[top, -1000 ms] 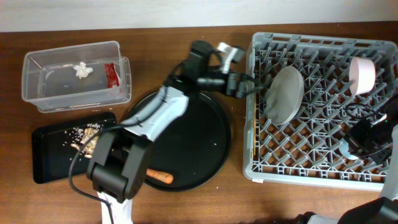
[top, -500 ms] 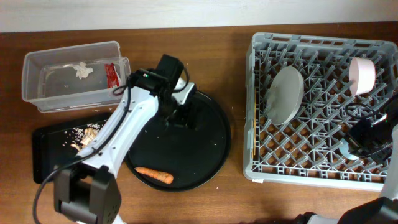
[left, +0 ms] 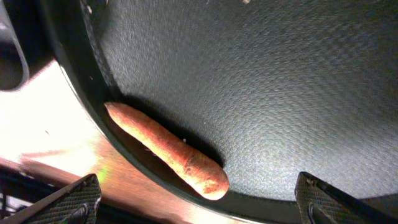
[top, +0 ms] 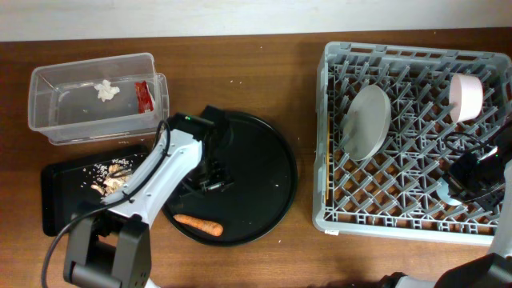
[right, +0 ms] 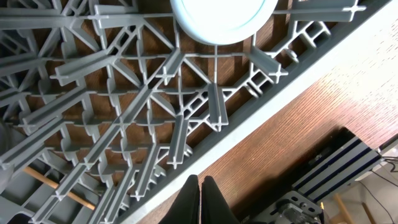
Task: Sort waste into correct bins and load items into the dishwasher rack
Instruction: 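Move the left gripper to the carrot on the round tray and grasp it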
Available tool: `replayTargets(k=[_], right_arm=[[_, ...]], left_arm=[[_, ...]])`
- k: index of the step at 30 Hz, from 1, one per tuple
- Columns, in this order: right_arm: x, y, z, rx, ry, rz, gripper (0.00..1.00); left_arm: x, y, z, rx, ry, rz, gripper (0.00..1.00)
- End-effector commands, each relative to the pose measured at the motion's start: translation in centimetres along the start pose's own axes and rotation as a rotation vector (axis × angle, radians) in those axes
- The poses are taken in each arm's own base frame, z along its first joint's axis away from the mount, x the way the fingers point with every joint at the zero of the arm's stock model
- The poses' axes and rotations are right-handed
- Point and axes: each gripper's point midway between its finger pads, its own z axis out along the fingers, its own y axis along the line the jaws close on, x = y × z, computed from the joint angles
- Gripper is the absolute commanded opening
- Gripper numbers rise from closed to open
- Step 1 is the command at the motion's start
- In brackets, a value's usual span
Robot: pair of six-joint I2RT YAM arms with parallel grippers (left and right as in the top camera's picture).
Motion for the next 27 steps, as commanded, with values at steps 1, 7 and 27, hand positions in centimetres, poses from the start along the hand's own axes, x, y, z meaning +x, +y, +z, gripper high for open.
replayTargets(k=[1, 7, 27], right_arm=[[0.1, 0.1, -0.3, -0.010, -0.011, -0.005, 0.04], [0.1, 0.1, -0.3, -0.010, -0.010, -0.005, 0.04], [0.1, 0.1, -0.3, -0.013, -0.008, -0.005, 0.04]], left_arm=[[1.8, -0.1, 1.4, 0.050, 0.073, -0.077, 1.00], [2.9, -0.5, 4.6, 0.088, 0.114, -0.077, 0.99], [0.2, 0.6, 8.0, 0.097, -0.011, -0.095, 0.44]])
